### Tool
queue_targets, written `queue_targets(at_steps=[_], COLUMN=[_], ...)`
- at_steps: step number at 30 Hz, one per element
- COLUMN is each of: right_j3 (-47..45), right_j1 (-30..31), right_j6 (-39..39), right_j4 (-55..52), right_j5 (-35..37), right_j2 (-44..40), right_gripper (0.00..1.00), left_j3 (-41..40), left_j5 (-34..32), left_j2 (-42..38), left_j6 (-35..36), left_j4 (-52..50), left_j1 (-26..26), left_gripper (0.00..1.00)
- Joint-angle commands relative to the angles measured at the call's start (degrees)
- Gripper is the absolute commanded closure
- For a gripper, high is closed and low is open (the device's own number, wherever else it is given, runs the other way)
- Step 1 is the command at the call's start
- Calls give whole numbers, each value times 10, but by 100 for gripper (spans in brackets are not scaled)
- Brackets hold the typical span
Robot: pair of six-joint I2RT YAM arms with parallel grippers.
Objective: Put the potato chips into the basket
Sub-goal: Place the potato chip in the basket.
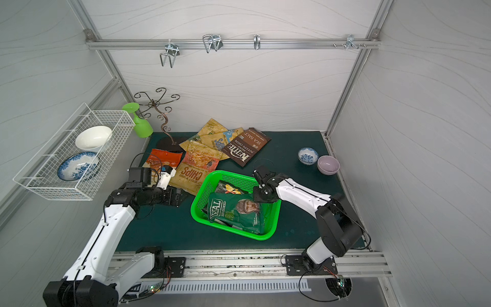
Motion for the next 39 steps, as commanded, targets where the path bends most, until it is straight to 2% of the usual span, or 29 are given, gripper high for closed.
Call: queue_targets(at_steps=[1, 4, 6, 10, 19, 25, 29, 39], right_j3=[7, -6, -9, -23, -65, -117, -150, -158], right_j1=[-1, -1, 0, 4, 6, 4, 4, 37], right_j6=[-5, 0, 2, 4, 44, 107, 148, 181], right_j4=[21, 42, 46, 54, 61, 88, 120, 163], right_j5=[8, 5, 9, 26, 57, 87, 65, 30], right_j2=[23, 19, 7, -47, -185, -260, -260, -191], right_gripper=[58, 74, 81, 99, 100, 100, 100, 100], left_j3=[4, 4, 4, 4, 4, 4, 4, 4], left_j5=[8, 8, 8, 7, 7, 6, 6, 7], left_j2=[-4, -4, -2, -1, -1, -3, -1, -2], left_j6=[7, 6, 6, 6, 6, 6, 6, 6], left_j4=[14, 14, 14, 14, 14, 14, 13, 13], left_j1=[0, 0, 0, 0, 0, 0, 0, 0], left_gripper=[2, 2, 2, 2, 2, 2, 2, 2])
